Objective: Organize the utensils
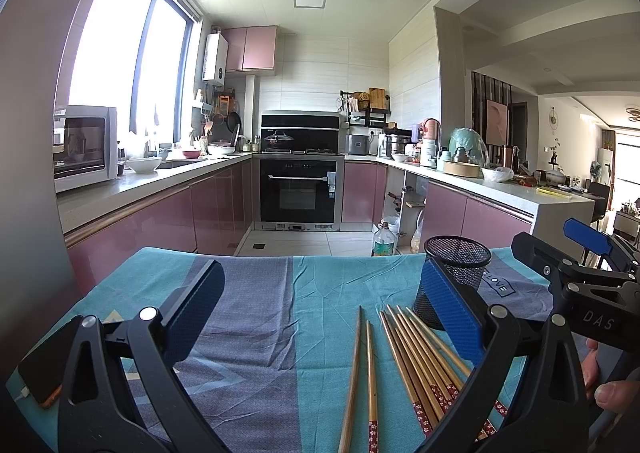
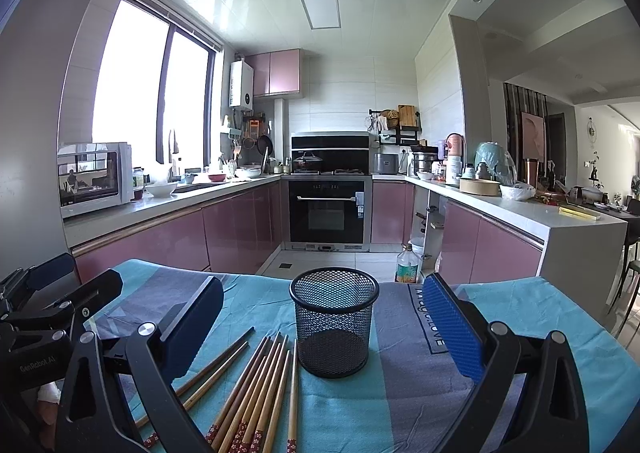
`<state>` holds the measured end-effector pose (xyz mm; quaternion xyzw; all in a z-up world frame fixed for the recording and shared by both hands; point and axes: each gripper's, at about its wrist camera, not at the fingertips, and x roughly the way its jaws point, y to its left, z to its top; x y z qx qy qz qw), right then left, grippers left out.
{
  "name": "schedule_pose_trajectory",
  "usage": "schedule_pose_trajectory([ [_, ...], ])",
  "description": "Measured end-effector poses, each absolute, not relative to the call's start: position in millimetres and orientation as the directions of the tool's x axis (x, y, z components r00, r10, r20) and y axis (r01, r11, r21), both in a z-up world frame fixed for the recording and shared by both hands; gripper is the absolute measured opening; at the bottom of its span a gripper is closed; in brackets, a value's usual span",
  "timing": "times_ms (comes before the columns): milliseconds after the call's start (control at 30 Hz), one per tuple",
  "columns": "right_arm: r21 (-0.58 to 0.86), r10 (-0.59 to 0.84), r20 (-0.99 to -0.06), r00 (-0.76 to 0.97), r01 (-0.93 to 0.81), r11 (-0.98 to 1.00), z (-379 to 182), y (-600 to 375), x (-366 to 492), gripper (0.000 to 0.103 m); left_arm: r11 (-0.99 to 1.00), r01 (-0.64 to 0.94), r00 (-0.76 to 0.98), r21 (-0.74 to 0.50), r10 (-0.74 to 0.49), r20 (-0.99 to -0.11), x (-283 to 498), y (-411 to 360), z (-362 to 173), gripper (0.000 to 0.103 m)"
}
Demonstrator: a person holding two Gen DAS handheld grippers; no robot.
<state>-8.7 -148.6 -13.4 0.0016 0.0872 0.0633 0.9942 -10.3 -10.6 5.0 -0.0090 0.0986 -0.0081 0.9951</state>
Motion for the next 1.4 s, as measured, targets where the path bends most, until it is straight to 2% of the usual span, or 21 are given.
schedule_pose_trajectory([
  [267,0.026,0.152,-0.208,0.966,-0.15,0.988,-17,-150,-2,0.096,1.0,0.014,0.978,-0.01,-0.015,-0.209,-10,-11,4,0.097],
  [467,0.048,0.211,-0.366,0.906,-0.209,0.977,-31,-154,21,0.096,0.999,0.026,0.956,0.029,-0.017,-0.293,4,-6,-2,0.097],
  [533,0.042,0.221,-0.438,0.871,-0.226,0.973,-40,-151,31,0.088,0.998,0.036,0.939,0.045,-0.018,-0.343,13,-4,-7,0.096],
  [633,0.04,0.226,-0.537,0.813,-0.243,0.969,-55,-148,46,0.077,0.996,0.062,0.906,0.069,-0.027,-0.422,28,-1,-16,0.089],
  [667,0.041,0.225,-0.558,0.799,-0.244,0.969,-58,-147,50,0.068,0.995,0.072,0.894,0.076,-0.03,-0.448,35,0,-21,0.085],
  [700,0.042,0.225,-0.583,0.781,-0.247,0.968,-64,-145,55,0.063,0.993,0.082,0.881,0.084,-0.033,-0.473,40,0,-24,0.084],
  [833,0.05,0.232,-0.682,0.694,-0.272,0.961,-83,-140,74,0.055,0.984,0.135,0.831,0.115,-0.049,-0.554,60,-4,-42,0.076],
  [900,0.052,0.232,-0.711,0.663,-0.28,0.958,-88,-140,81,0.046,0.979,0.162,0.804,0.125,-0.058,-0.592,68,-7,-50,0.074],
  [1100,0.038,0.226,-0.762,0.607,-0.306,0.951,-102,-130,95,0.042,0.962,0.227,0.737,0.149,-0.07,-0.672,91,-19,-73,0.068],
  [1400,0.022,0.224,-0.783,0.581,-0.334,0.942,-104,-122,110,0.034,0.945,0.305,0.659,0.12,-0.118,-0.743,113,-29,-89,0.049],
])
